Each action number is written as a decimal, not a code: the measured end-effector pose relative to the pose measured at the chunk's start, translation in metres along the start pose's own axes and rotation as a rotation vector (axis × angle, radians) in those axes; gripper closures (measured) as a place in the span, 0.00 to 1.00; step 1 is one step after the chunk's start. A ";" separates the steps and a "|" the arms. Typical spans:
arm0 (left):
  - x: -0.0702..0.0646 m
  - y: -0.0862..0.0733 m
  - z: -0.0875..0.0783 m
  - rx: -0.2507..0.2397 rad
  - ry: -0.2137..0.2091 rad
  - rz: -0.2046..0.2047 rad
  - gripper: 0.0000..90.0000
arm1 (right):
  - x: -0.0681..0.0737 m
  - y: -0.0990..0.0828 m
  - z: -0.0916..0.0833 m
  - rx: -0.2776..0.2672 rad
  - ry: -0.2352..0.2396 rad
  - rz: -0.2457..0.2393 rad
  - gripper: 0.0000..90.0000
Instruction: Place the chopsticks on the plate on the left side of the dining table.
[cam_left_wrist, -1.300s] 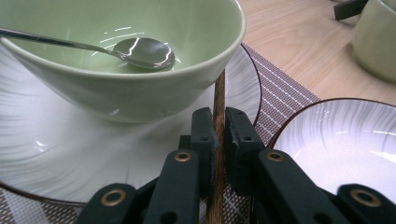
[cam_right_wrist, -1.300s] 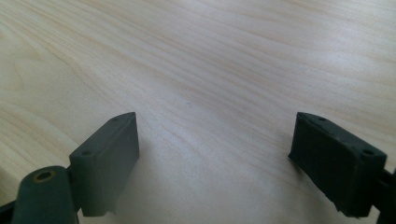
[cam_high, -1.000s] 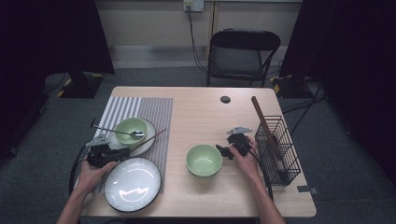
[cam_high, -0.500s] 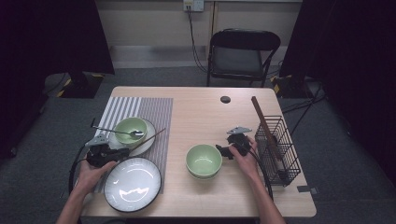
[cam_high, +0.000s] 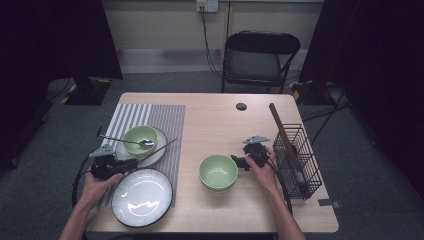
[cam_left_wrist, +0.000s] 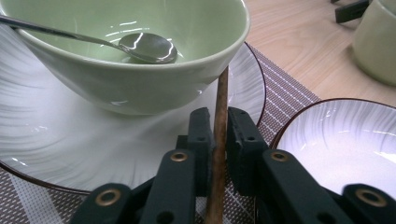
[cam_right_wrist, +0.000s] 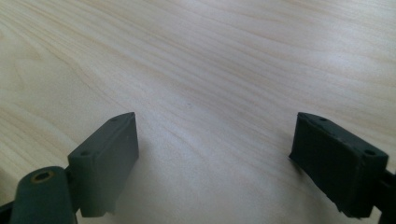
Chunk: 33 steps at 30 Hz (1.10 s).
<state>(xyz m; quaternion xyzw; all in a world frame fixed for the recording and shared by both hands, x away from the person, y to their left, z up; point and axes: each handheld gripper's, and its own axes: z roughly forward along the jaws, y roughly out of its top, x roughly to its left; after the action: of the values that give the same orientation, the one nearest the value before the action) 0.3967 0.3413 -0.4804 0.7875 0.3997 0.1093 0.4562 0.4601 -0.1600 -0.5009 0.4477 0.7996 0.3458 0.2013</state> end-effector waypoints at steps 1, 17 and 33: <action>0.000 0.000 -0.001 0.000 0.000 0.000 0.86 | 0.000 0.000 0.000 0.000 0.000 0.000 0.16; -0.008 0.011 -0.015 -0.063 0.023 -0.029 0.51 | 0.000 0.000 0.000 0.000 0.000 0.000 0.16; -0.043 0.044 0.002 -0.039 -0.011 0.041 0.37 | 0.000 0.004 0.000 0.025 -0.003 0.010 0.18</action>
<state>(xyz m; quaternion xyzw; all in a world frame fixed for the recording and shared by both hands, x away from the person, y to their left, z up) 0.3926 0.2970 -0.4381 0.7872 0.3786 0.1219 0.4713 0.4619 -0.1586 -0.4981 0.4547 0.8013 0.3362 0.1952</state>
